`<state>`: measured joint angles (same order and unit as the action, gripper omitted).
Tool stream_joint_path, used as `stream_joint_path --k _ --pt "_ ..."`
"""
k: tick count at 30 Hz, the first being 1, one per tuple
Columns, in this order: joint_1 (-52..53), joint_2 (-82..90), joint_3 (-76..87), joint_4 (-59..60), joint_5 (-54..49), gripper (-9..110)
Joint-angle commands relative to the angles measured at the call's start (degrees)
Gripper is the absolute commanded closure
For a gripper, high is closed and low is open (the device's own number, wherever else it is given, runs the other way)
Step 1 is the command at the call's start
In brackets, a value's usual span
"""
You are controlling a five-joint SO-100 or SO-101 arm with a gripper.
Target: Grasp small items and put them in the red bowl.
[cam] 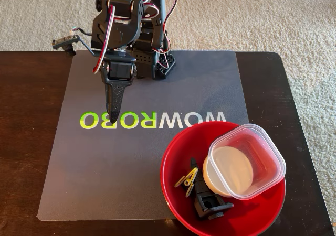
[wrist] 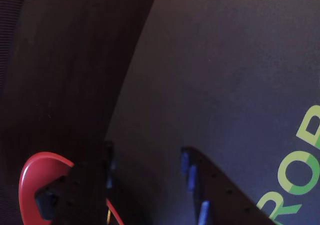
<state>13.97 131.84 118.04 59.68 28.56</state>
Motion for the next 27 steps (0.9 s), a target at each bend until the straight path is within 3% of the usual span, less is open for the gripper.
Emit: stream_joint_path --k 1,27 --pt "-0.88 0.09 -0.26 -0.62 -0.7 85" --pt "-0.79 -1.41 -0.26 -0.7 -1.49 85"
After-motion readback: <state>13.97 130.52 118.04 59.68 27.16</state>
